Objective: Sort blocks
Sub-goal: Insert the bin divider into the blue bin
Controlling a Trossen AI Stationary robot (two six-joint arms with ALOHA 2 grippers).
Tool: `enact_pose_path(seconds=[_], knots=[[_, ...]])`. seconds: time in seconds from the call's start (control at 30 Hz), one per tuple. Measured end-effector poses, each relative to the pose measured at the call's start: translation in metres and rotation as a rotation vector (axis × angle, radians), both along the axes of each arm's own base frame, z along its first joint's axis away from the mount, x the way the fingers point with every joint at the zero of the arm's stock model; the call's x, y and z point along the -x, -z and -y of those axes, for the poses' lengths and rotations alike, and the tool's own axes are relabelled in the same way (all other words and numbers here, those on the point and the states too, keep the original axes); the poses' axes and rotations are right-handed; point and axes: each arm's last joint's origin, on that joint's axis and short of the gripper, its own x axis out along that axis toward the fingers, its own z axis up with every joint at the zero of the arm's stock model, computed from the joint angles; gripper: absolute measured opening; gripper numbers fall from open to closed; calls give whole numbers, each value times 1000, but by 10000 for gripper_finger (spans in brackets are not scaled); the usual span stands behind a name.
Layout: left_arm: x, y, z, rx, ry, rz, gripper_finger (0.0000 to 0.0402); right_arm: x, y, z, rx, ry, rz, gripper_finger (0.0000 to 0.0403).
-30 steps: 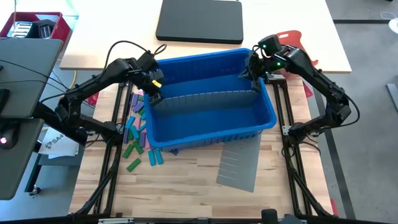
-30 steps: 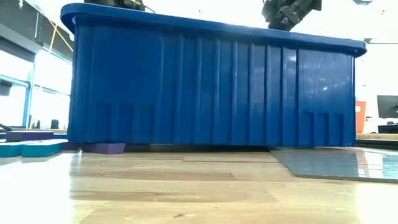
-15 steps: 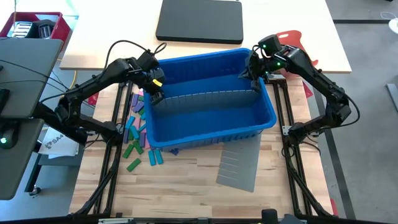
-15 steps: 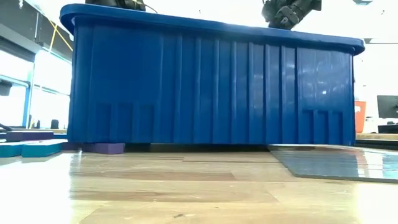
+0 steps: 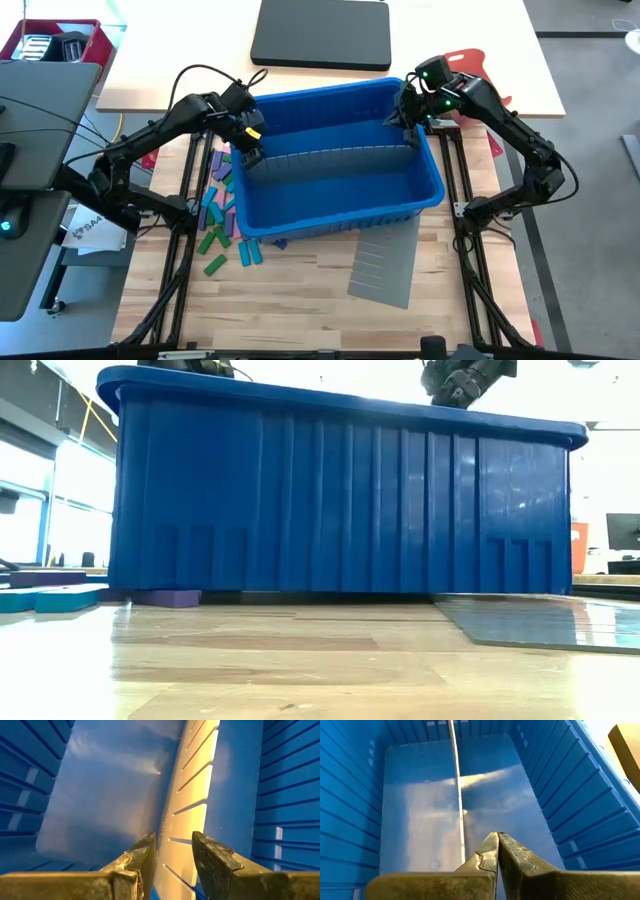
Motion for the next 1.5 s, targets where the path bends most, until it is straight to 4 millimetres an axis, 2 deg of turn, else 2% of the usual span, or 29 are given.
enact_pose_path(seconds=[0.4, 0.57, 1.0, 1.27, 1.5], knots=[[1, 1, 4, -36, 22, -64, 122, 0, 0, 0, 0, 0, 0, 4], [5, 0, 9, -23, 18, -131, 122, 0, 0, 0, 1, -1, 0, 4], [10, 3, 15, 72, 44, -170, 122, 0, 0, 0, 4, -2, 1, 4], [12, -11, 17, 54, 44, -148, 122, 0, 0, 0, 4, -2, 1, 4], [15, 4, 22, 111, 56, -253, 122, 0, 0, 0, 4, -3, 2, 4]])
